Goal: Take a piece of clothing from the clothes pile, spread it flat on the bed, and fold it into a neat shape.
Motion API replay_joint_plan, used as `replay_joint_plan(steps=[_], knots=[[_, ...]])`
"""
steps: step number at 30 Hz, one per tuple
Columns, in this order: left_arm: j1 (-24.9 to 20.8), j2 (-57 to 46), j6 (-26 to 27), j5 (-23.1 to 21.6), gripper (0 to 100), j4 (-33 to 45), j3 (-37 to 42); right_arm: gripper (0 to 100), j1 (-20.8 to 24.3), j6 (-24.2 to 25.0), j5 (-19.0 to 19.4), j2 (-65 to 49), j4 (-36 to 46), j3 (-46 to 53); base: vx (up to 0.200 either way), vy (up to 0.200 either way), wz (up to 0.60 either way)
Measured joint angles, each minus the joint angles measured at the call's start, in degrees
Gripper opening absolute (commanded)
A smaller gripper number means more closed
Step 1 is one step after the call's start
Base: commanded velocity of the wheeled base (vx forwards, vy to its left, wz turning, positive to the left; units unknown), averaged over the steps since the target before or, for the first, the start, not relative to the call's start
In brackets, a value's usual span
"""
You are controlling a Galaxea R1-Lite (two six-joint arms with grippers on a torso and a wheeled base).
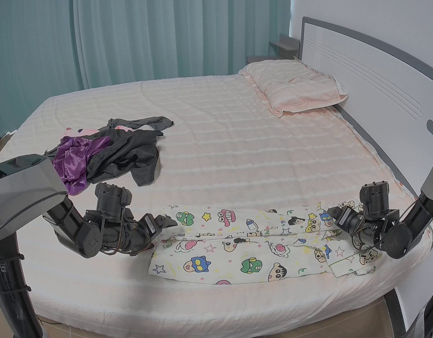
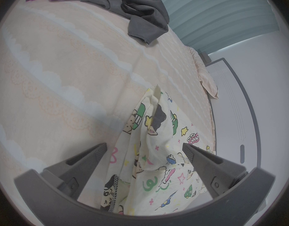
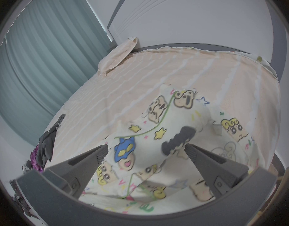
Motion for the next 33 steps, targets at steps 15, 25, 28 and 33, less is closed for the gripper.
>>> replay_joint_plan(steps=[15, 25, 28, 33], knots=[[0.91, -4.38, 1.43, 1.69, 100, 3.43, 0.59, 100, 4.55, 0.09, -1.06, -2.55, -0.11, 1.57, 0.000, 0.000, 0.00], [0.48, -7.14, 2.85, 1.74, 100, 8.57, 0.67, 100, 6.70, 0.48, -1.72, -2.68, -0.13, 1.90, 0.000, 0.000, 0.00], [-1.11, -5.49, 2.80, 2.82, 100, 8.41, -0.11, 100, 7.19, 0.59, -1.72, -2.62, -0.16, 1.95, 0.000, 0.000, 0.00], [-3.67, -1.13, 2.69, 6.92, 100, 8.50, -2.72, 100, 7.56, 0.66, -1.67, -2.55, -0.18, 1.88, 0.000, 0.000, 0.00]])
